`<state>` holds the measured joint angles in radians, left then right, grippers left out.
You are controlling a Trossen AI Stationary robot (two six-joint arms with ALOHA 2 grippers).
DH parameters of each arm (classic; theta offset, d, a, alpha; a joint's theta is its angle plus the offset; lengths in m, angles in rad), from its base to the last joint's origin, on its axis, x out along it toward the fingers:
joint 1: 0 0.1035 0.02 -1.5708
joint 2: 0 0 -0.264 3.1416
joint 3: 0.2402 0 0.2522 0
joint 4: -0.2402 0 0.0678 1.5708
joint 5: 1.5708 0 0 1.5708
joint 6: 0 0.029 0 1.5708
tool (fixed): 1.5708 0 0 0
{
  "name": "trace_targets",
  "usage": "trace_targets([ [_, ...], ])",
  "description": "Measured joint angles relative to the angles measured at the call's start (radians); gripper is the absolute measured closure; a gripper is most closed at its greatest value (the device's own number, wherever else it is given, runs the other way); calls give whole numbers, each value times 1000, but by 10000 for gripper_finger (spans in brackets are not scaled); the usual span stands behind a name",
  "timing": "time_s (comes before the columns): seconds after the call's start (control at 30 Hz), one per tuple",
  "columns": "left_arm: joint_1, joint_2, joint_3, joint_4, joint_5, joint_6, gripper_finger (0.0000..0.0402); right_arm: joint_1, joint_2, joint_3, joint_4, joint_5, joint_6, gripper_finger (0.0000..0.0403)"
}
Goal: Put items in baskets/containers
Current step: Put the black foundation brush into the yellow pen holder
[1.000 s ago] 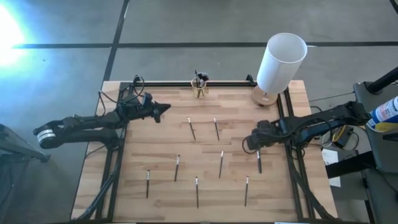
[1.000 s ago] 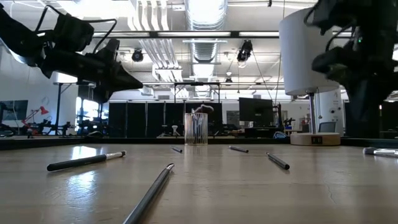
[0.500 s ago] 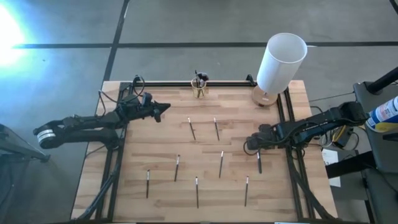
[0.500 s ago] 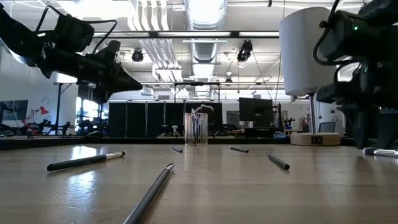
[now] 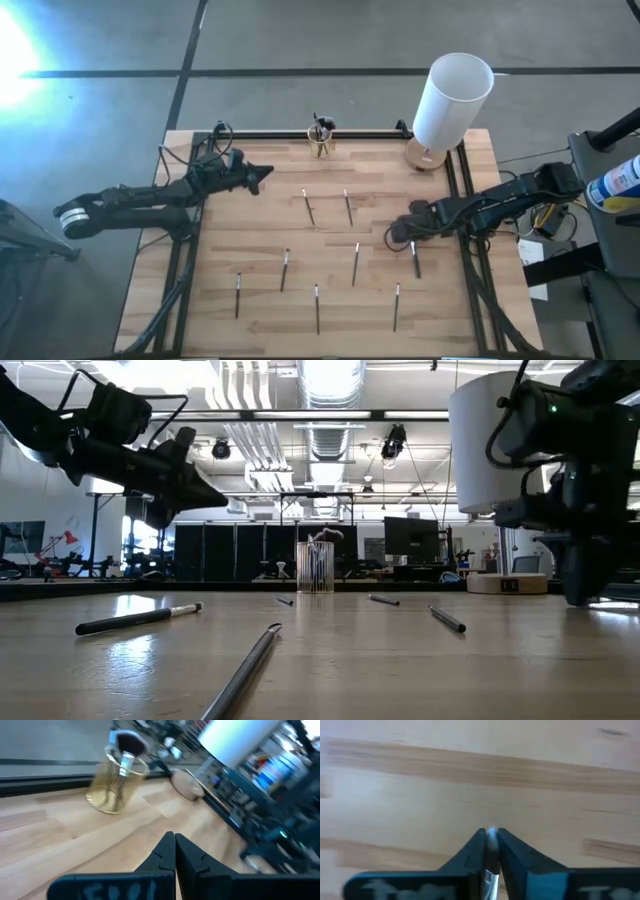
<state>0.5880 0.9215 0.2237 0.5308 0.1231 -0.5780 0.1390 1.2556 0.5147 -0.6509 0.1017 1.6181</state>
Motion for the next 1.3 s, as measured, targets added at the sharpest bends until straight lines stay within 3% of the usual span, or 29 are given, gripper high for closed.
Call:
trace_targets([
  [0.2, 1, 0, 0, 0, -105, -97, 402, 0, -17, 63, -7, 42, -74, 393],
  [0.27, 2, 0, 0, 1, -68, -134, 402, 0, -26, 96, -8, 71, -117, 394],
  [0.43, -8, 0, 16, 20, 141, -188, 401, -5, -29, 195, -12, 160, -259, 394],
  [0.63, -43, 2, 100, 6, 158, -193, 372, -68, -30, 323, 54, 191, -533, 394],
  [0.8, -73, 21, 233, -62, 165, -170, 307, -138, -30, 407, 255, 181, -779, 394],
  [0.97, -142, 83, 382, -81, 252, -61, 259, -201, -28, 492, 494, 97, -949, 394],
  [1.3, -233, 245, 632, -79, 296, 54, 248, -232, 28, 718, 556, 1, -1132, 394],
])
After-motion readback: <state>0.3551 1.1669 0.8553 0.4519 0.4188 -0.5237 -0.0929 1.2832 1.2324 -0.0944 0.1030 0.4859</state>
